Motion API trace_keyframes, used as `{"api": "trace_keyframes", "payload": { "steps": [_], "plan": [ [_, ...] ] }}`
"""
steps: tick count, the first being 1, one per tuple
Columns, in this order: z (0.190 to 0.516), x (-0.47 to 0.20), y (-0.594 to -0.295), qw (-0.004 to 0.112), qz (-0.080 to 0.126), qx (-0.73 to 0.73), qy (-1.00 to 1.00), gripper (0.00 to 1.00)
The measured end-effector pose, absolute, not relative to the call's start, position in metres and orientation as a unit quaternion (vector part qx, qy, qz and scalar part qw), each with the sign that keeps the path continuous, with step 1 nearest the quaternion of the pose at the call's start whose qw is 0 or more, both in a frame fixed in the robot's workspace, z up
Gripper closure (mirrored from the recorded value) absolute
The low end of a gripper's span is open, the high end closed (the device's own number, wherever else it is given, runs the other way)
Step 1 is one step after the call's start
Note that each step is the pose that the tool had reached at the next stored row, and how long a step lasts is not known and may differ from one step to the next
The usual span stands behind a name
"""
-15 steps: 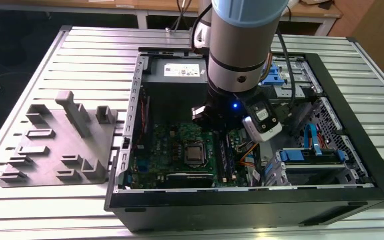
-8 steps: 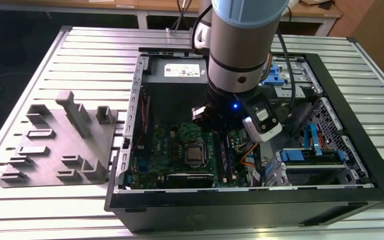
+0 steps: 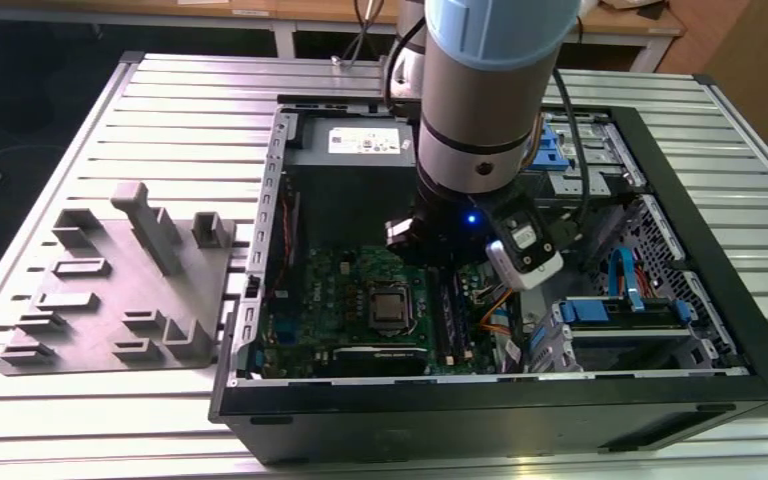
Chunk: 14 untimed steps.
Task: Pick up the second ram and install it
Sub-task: 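Insert the second ram into the second slot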
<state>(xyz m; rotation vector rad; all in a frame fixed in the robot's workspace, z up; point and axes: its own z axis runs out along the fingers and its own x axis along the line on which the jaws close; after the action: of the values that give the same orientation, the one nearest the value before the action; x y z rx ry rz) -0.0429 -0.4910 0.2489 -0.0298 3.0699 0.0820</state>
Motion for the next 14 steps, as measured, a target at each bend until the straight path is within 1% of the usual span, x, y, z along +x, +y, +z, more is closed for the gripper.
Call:
{"api": "trace_keyframes", "payload": {
  "steps": [14],
  "plan": [
    [0.2385, -0.0428, -0.4909, 0.035, 0.027, -0.010, 0.999, 0.92]
  ]
}}
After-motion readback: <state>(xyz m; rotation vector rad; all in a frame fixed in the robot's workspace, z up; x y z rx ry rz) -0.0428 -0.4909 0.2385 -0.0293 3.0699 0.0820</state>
